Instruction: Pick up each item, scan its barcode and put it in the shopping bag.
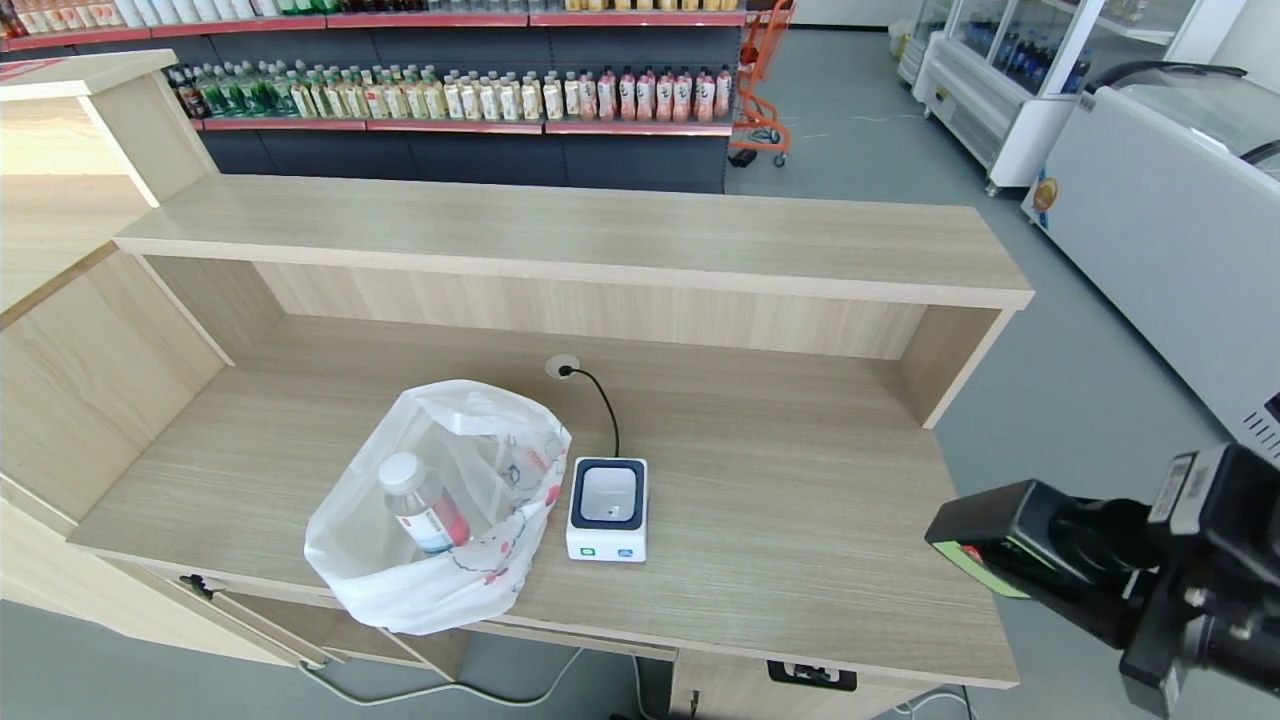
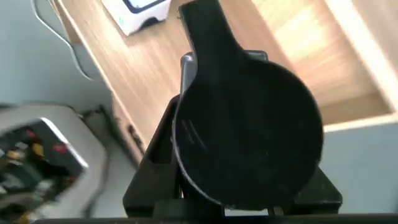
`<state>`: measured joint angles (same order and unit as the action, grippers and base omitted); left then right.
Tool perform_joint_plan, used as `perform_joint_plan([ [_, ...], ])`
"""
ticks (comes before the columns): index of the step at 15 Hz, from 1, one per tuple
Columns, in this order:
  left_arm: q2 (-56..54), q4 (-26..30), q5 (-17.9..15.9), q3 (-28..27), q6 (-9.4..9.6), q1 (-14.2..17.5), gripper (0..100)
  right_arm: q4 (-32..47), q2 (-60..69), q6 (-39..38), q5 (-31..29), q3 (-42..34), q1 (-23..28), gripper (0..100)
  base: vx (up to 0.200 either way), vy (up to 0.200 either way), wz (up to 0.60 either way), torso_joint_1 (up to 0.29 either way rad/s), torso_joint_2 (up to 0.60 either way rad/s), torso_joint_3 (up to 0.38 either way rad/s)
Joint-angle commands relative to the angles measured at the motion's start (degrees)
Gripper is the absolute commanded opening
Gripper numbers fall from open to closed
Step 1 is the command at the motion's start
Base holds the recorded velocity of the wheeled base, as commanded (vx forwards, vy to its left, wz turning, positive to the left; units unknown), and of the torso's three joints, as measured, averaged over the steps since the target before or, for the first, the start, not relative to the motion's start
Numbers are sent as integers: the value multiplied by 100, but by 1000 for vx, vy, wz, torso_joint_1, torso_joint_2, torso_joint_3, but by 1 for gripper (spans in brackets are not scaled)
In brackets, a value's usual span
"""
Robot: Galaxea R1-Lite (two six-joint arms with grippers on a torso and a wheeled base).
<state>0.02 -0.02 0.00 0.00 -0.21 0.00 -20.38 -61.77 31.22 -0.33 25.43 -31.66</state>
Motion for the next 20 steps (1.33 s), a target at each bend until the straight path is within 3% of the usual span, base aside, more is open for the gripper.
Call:
perform_joint_plan([
  [1,-2,2,0,0,3,0,100,368,-2,-1874,209,340,222,0,0,0,0,0,0,0],
  [2,-2,-6,0,0,-6,0,100,368,-142,-3342,226,410,292,0,0,0,0,0,0,0],
  [5,-2,-6,0,0,3,0,100,316,-599,-4810,472,498,802,0,0,0,0,0,0,0],
  [7,-2,-6,0,0,-6,0,100,307,-802,-4915,639,489,1057,0,0,0,0,0,0,0],
  [20,-2,-6,0,0,-6,0,100,-133,-1118,-5064,754,533,1057,0,0,15,0,0,-1,0],
])
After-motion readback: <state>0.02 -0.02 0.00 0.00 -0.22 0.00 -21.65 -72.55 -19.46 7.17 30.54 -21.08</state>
